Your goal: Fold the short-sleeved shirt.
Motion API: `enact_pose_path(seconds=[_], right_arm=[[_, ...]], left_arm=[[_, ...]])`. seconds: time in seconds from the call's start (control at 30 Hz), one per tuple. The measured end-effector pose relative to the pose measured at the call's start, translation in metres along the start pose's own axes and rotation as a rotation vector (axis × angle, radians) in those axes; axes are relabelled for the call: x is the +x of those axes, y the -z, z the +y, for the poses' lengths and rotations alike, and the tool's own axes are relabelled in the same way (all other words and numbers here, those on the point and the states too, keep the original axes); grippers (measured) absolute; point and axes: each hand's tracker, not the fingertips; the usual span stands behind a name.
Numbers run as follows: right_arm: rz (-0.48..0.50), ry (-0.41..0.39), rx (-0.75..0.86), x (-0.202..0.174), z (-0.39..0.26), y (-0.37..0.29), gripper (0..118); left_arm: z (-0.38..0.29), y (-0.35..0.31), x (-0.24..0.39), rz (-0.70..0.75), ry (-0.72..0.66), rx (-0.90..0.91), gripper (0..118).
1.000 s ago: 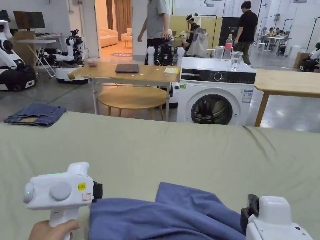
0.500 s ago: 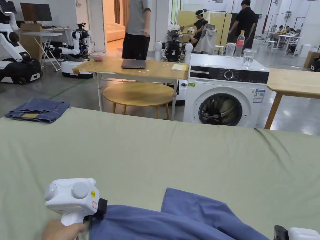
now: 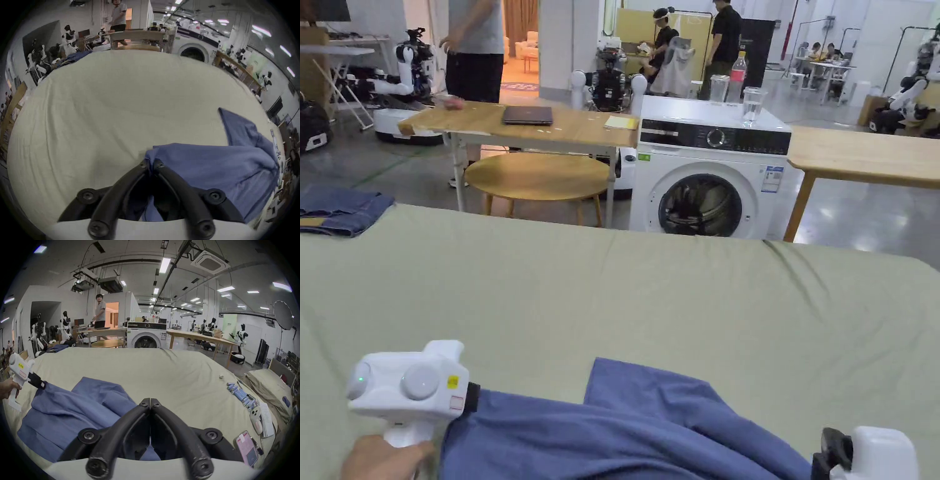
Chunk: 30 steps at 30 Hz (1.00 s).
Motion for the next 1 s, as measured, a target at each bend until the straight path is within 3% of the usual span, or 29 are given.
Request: enact_pose_path(seconds=[0.1, 0.23, 0.27, 0.33, 0.37, 0.53, 0.7, 0.77, 0.87, 0.93, 0.97, 1.0], right_arm=[[-0.011, 0.019, -0.021, 0.026, 0.014, 0.002, 0], [0.006, 0.043, -0.137, 0.059, 0.025, 0.01, 10], [0.005, 0.039, -0.178, 0.065, 0.026, 0.014, 21], [0.001, 0.051, -0.255, 0.079, 0.021, 0.025, 62], [0.006, 0.043, -0.301, 0.083, 0.018, 0.031, 72], [-0.02, 0.049, -0.453, 0.106, -0.015, 0.07, 73], [-0.013, 0.208, -0.511, 0.124, -0.038, 0.085, 73], [0.013, 0.229, -0.538, 0.125, -0.044, 0.088, 71], [0.043, 0.213, -0.585, 0.113, -0.052, 0.092, 51], [0.003, 0.113, -0.593, 0.099, -0.057, 0.092, 47], [-0.004, 0.08, -0.561, 0.091, -0.056, 0.086, 38], [0.002, 0.082, -0.558, 0.087, -0.054, 0.082, 18]], left_arm=[[-0.002, -0.029, 0.002, -0.032, 0.001, 0.065, 0], [-0.012, -0.064, 0.006, -0.064, -0.009, 0.124, 0], [-0.018, -0.074, 0.011, -0.072, -0.012, 0.14, 0], [-0.027, -0.088, 0.013, -0.068, -0.012, 0.162, 0], [-0.03, -0.092, 0.014, -0.072, -0.014, 0.168, 0], [-0.042, -0.097, 0.009, -0.072, -0.006, 0.18, 0], [-0.046, -0.093, 0.0, -0.079, -0.018, 0.172, 0], [-0.047, -0.091, -0.001, -0.072, -0.009, 0.164, 0], [-0.048, -0.084, -0.005, -0.071, -0.009, 0.15, 0], [-0.06, -0.095, 0.011, -0.067, -0.006, 0.144, 0], [-0.062, -0.095, 0.013, -0.068, -0.005, 0.141, 0], [-0.063, -0.094, 0.014, -0.068, -0.004, 0.138, 0]])
